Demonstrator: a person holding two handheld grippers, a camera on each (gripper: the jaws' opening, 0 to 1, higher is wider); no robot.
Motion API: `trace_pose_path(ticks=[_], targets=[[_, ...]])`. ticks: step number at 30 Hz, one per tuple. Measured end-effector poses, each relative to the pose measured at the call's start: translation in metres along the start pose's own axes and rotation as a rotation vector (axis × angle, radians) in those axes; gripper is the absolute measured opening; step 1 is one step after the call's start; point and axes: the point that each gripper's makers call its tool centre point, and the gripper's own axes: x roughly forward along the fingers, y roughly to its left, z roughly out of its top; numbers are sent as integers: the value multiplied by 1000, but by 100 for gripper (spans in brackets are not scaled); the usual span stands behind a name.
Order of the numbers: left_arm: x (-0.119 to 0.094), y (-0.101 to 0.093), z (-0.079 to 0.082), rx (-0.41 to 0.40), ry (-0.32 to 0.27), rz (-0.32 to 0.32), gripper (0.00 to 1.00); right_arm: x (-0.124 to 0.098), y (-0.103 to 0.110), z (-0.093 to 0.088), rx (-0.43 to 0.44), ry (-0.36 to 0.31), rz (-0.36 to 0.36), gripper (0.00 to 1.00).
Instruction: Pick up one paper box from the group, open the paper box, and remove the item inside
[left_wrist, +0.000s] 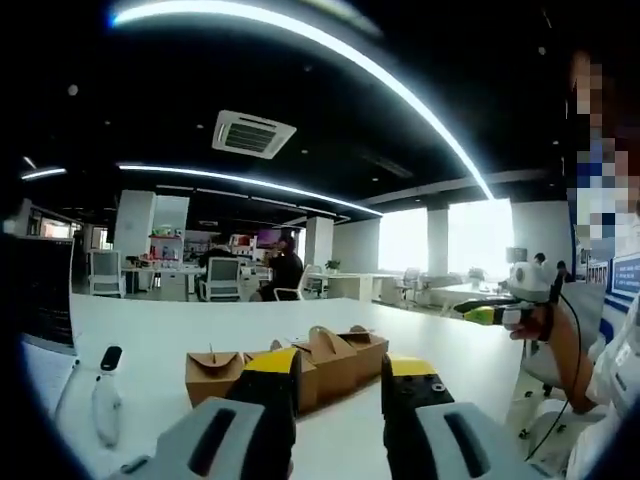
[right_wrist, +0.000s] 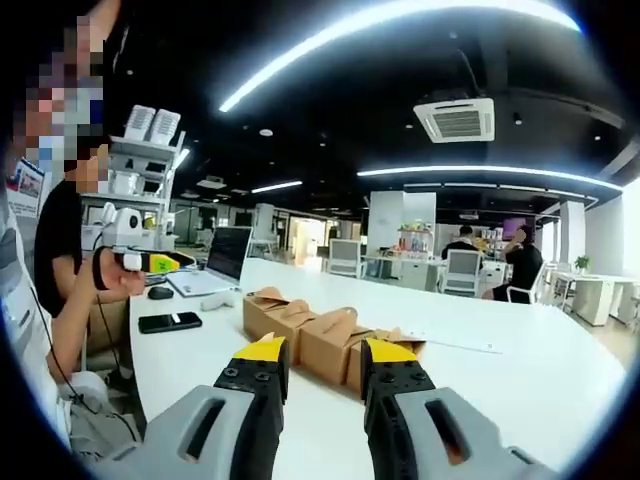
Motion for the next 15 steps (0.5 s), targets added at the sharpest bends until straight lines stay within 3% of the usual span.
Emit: trace_pose_path(ticks=[15], targets=[[-2,-2,1,10,-5,2,33,2,-5,-3,12,0,-15,28]])
